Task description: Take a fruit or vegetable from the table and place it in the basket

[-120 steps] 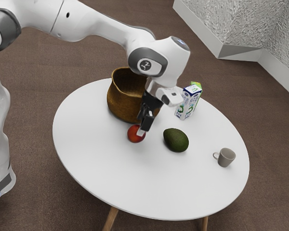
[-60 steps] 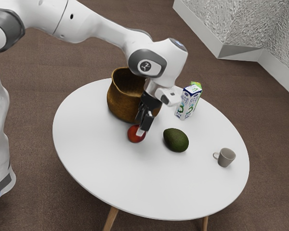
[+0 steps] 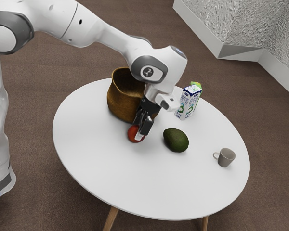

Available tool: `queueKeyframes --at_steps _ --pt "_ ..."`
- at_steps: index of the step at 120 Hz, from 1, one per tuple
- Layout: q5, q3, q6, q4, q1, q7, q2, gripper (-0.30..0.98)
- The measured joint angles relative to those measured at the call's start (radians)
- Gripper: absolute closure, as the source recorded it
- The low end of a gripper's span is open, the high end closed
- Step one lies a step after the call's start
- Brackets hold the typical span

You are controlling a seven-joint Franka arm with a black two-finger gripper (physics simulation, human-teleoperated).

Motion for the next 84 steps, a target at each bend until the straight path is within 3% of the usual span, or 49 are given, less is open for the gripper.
queueKeyframes --at_steps 84 --pt "-0.050 0.000 0.000 -0.015 0.013 -0.001 0.036 0.01"
